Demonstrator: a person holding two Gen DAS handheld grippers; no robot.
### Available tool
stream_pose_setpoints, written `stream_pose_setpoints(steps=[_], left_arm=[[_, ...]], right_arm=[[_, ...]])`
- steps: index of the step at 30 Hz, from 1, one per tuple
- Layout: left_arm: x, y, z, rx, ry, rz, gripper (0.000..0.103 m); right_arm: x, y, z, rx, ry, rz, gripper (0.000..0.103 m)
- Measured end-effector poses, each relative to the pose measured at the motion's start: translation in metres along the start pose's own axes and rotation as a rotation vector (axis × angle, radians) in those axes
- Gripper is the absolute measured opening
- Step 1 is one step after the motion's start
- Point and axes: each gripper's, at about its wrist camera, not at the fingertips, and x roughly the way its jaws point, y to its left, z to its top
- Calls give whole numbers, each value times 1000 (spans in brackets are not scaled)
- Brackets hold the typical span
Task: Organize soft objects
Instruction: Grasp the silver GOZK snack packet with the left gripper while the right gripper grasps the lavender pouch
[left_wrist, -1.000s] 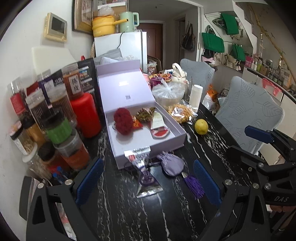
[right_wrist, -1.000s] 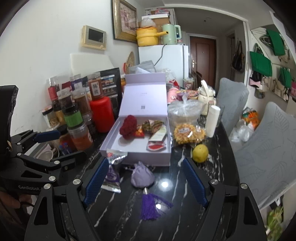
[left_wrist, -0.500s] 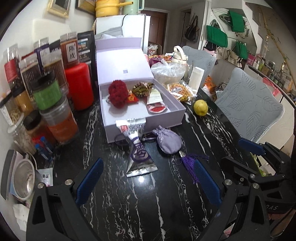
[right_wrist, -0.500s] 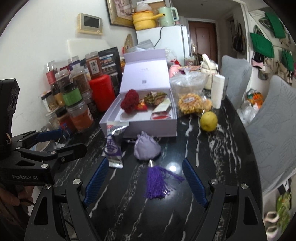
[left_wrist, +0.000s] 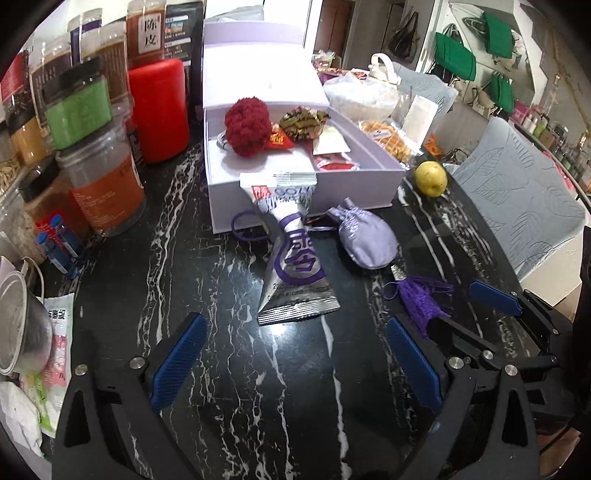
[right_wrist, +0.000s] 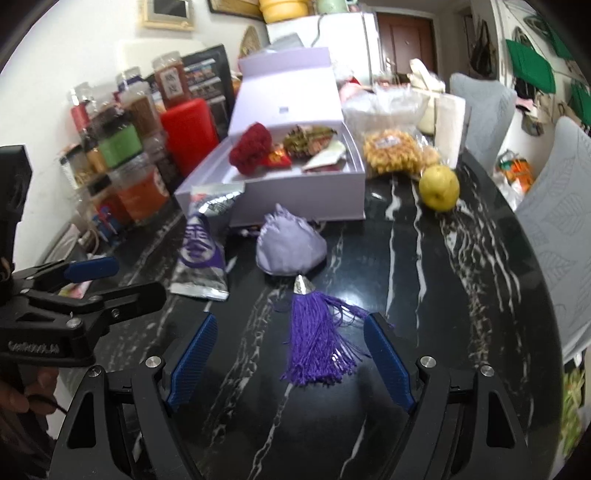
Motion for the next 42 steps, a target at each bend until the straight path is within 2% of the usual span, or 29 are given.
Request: stream_pose_setpoints(steps=[9, 19, 33, 42], left_arm=[[30, 13, 11, -27, 49, 8, 99], [57, 19, 31, -28, 82, -42, 99], [80, 29, 47, -56, 113, -89, 99], [90, 27, 58, -50, 111, -59, 99]], right_arm=[[35, -8, 3, 16, 85, -30, 82], [62, -15, 21, 23, 138, -7, 82], [93, -3, 44, -85, 141, -29, 82], [106, -2, 55, -135, 143, -61, 83]])
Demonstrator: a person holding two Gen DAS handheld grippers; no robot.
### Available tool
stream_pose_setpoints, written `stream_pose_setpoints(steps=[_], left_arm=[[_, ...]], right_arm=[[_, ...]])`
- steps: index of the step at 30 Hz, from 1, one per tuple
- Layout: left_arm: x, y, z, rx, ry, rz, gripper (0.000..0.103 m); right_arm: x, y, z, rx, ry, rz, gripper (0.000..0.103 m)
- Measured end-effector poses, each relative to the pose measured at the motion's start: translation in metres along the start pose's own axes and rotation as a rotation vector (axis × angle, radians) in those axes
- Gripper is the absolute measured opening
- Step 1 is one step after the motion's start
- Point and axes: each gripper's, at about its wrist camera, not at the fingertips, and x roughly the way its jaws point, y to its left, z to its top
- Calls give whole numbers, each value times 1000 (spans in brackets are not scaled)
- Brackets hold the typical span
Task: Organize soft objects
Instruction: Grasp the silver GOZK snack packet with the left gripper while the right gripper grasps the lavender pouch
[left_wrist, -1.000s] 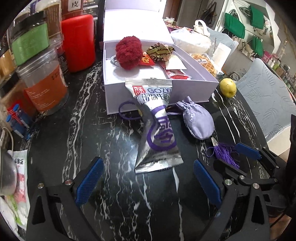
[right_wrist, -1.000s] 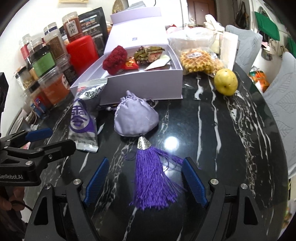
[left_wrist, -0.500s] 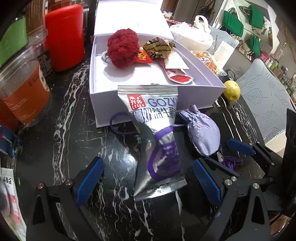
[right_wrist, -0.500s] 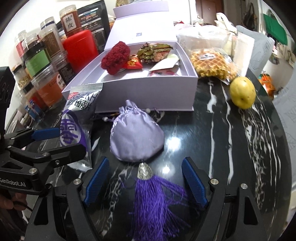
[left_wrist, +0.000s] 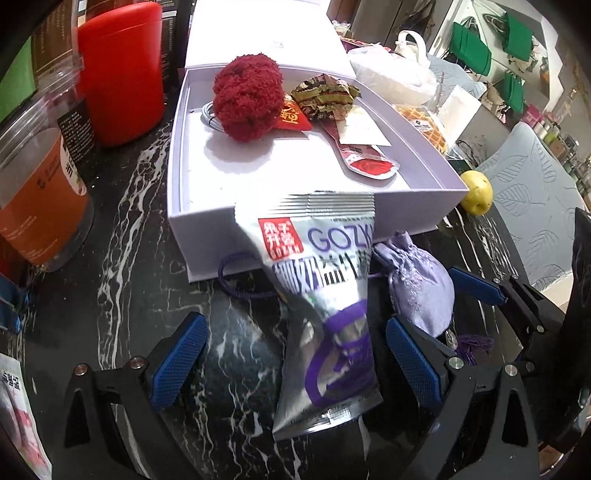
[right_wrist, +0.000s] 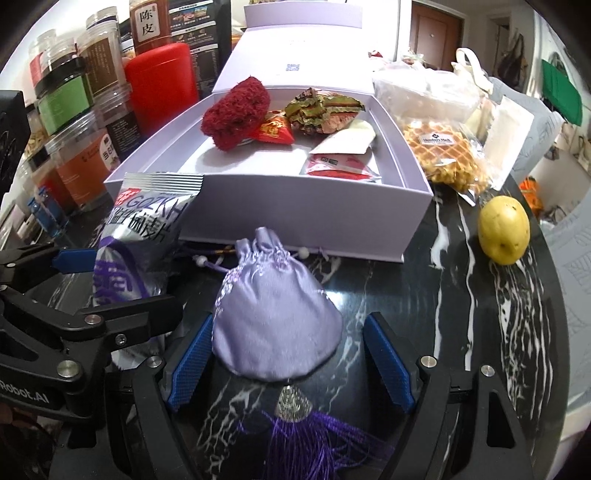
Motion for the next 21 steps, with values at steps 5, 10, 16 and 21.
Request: stream_pose_setpoints(steps=[5, 10, 16, 21], left_arm=[[6, -3, 4, 20, -3, 41, 99], [10, -5, 7, 17, -16, 67, 99], [8, -6, 6, 25, -48, 107, 73], [6, -10, 7, 42, -50, 96, 41]], right_arm=[[5, -2, 7, 7, -11, 0, 81], [8, 1, 8, -18, -20, -8, 72], [6, 2, 8, -26, -31, -2, 59], [5, 4, 7, -31, -36, 4, 52]])
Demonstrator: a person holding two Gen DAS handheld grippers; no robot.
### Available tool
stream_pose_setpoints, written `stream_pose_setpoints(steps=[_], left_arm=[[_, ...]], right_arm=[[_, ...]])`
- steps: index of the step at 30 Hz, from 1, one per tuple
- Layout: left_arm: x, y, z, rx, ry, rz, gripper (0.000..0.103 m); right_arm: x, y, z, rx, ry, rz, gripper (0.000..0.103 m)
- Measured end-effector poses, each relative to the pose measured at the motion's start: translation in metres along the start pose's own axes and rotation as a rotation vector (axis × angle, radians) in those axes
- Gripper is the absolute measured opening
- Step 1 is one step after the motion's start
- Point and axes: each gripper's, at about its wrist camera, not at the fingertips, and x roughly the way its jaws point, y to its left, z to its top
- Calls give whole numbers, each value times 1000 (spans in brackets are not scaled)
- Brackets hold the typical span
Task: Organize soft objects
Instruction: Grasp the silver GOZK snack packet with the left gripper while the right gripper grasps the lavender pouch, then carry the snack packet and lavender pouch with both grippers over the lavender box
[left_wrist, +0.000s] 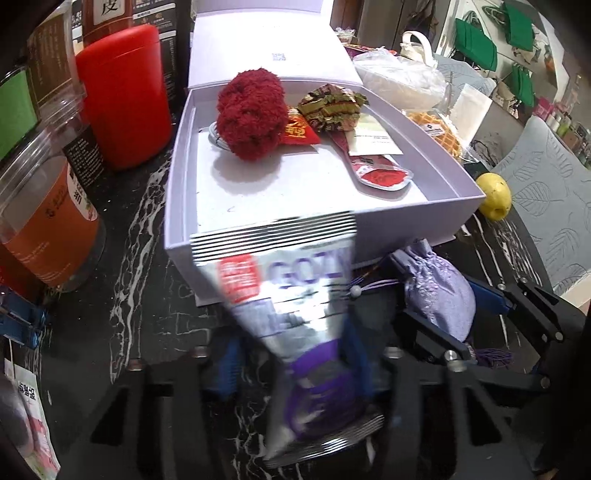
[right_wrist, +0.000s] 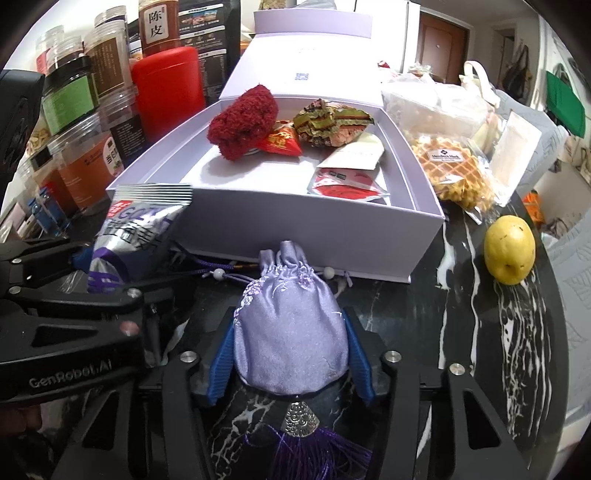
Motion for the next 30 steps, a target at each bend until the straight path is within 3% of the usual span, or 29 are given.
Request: stream_pose_setpoints(steps=[6, 16, 30], left_arm=[[-3, -2, -3, 2, 0, -38, 31], [-13, 1, -15, -30, 15, -84, 28], [-62, -5, -32, -38, -80, -122, 25]], right_arm=[[-4, 1, -4, 8, 1, -1, 49], [-16, -7, -15, 74, 15, 26, 48], [-55, -15, -39, 148, -6, 26, 48]])
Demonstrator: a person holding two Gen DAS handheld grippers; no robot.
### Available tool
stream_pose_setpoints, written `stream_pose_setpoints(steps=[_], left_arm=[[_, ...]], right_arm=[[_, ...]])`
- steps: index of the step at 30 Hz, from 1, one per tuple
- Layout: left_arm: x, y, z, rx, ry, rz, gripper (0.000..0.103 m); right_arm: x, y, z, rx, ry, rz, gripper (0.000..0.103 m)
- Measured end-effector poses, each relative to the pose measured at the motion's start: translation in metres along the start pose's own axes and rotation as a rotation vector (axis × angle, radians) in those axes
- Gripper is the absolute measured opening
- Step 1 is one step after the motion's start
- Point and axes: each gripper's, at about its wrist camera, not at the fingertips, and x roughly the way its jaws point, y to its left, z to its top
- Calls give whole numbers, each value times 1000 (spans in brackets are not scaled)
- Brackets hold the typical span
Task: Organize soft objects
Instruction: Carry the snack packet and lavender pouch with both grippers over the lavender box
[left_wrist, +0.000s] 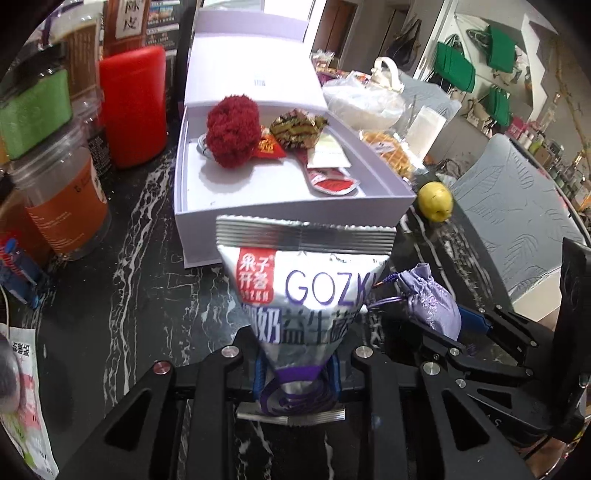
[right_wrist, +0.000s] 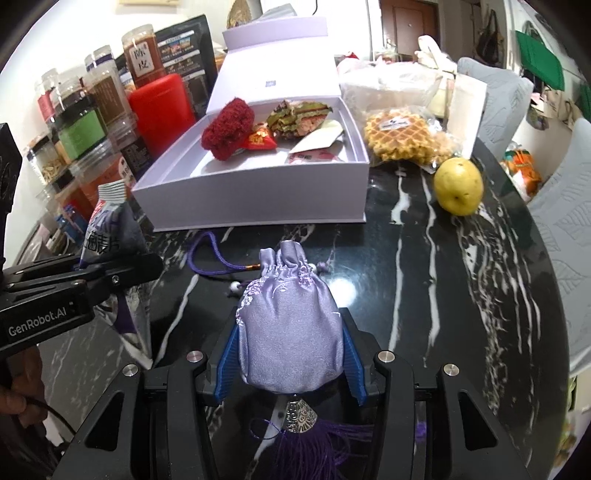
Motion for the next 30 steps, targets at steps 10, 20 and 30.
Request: stream_pose_setpoints(steps=[10, 20, 30], left_arm=[[-40, -6, 0, 13, -105, 7, 25], [-70, -14, 7, 38, -176, 0, 25], [-103, -17, 21, 68, -273, 23, 25]], right_arm=[[-33, 9, -6, -7, -63, 0, 48], [-63, 20, -4, -28, -118, -7, 48], [-96, 32, 8, -78, -184, -1, 48]])
